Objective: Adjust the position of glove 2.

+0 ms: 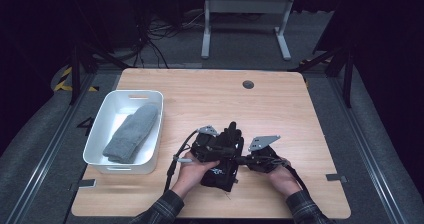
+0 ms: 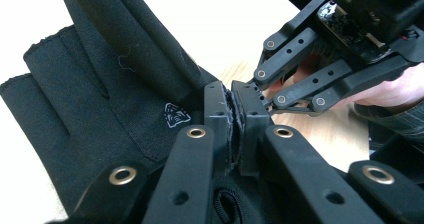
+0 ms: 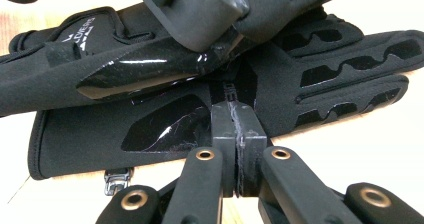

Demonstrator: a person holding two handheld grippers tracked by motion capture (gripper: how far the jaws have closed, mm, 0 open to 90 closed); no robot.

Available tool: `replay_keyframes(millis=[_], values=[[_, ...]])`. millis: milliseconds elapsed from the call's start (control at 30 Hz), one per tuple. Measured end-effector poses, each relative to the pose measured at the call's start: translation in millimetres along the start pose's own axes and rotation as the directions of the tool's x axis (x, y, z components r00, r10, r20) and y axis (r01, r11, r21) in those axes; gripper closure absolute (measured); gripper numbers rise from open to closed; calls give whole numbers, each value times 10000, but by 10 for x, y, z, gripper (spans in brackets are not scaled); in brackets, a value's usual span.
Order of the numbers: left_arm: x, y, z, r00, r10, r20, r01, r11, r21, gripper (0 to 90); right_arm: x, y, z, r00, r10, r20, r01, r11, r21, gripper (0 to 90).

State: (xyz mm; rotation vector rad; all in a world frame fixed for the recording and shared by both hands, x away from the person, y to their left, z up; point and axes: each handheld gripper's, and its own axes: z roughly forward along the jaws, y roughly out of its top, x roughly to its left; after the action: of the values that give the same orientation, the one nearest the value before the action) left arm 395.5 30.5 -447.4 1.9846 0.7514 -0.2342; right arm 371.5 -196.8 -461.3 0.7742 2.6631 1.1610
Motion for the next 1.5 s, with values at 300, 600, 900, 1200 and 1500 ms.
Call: replay_keyframes(millis=[300, 600, 900, 1200, 1500], values=[[-85, 20, -75, 9981, 611, 93, -610, 9981, -35, 801, -113, -45, -194, 9971, 261, 715, -233, 9990, -392, 882], [-195, -50, -16, 9949, 1001, 102, -1007, 9904, 943, 898, -386, -249, -450, 9721, 1391, 1890, -1288, 9895, -655, 402], [-271, -147, 131, 9917, 1284, 80, -1273, 9711, 2019, 898, -658, -457, -579, 9238, 2230, 3114, -2044, 9746, -915, 217], [-316, -153, 118, 9822, 1856, -299, -1691, 9417, 2908, 899, -693, -504, -504, 8994, 1924, 3925, -1787, 9813, -715, 157], [-278, -178, -2, 9754, 2058, -789, -1678, 9256, 3393, 899, -708, -510, -500, 8992, 2048, 3867, -1905, 9788, -754, 148]])
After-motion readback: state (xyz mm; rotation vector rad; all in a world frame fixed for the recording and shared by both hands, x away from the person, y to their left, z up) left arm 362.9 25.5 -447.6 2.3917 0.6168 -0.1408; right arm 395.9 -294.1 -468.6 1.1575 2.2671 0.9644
